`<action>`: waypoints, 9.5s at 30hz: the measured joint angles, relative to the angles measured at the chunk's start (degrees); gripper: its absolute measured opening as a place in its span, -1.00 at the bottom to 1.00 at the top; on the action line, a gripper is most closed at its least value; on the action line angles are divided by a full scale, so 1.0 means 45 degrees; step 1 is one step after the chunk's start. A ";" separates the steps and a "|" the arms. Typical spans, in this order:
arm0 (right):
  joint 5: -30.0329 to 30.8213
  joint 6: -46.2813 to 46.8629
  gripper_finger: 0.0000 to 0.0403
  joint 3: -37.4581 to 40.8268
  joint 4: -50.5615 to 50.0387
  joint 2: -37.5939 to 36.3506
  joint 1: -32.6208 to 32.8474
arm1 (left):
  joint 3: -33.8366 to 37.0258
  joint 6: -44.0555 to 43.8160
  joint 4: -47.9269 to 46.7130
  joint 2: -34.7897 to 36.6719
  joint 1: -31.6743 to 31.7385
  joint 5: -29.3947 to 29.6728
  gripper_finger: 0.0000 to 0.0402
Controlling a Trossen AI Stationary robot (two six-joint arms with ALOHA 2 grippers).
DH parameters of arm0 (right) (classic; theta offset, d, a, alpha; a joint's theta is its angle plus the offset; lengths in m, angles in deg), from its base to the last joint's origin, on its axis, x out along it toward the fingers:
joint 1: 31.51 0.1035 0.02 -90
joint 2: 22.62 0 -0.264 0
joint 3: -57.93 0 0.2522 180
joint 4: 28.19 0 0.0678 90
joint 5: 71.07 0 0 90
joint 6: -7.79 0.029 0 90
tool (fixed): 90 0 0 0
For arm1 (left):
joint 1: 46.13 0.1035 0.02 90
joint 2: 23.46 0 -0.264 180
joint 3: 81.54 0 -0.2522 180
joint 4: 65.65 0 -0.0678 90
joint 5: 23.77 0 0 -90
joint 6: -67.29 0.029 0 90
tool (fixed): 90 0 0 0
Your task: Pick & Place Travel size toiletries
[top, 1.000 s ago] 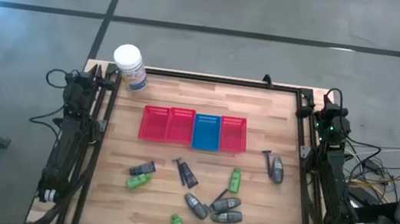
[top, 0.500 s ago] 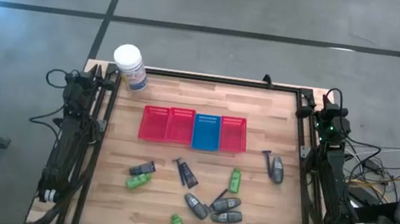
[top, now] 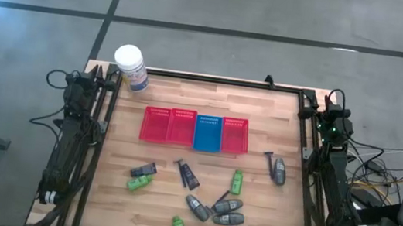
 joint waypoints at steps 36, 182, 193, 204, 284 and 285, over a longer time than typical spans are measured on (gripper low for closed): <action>0.0000 0.0001 0.72 0.0000 0.0000 0.0000 -0.0003 | 0.0000 0.0000 -0.0002 0.0000 0.0000 0.0002 -0.70; -0.1825 1.4405 0.43 -0.7886 -1.2429 1.3607 1.4795 | 0.0000 -0.3280 -0.0002 -0.0044 -0.0012 -0.0553 -0.70; -0.2801 1.3240 0.30 -0.7847 -1.0842 1.6135 1.5394 | 0.0000 -0.4847 0.0003 -0.0044 -0.0012 -0.0549 -0.70; -0.2919 1.2655 0.11 -0.7372 -1.0476 1.7705 1.5375 | 0.0000 -0.4862 0.0012 -0.0048 -0.0012 -0.0534 -0.70; -0.0776 0.8732 0.80 -1.3867 -1.0011 1.8413 1.3228 | -0.5145 -1.0989 -0.3064 -0.7269 -1.9182 0.5765 -0.95; -0.0779 0.8471 0.81 -1.3867 -1.0166 1.8393 1.3228 | -0.5417 -1.1745 -0.3302 -0.7927 -2.0552 0.7376 -0.96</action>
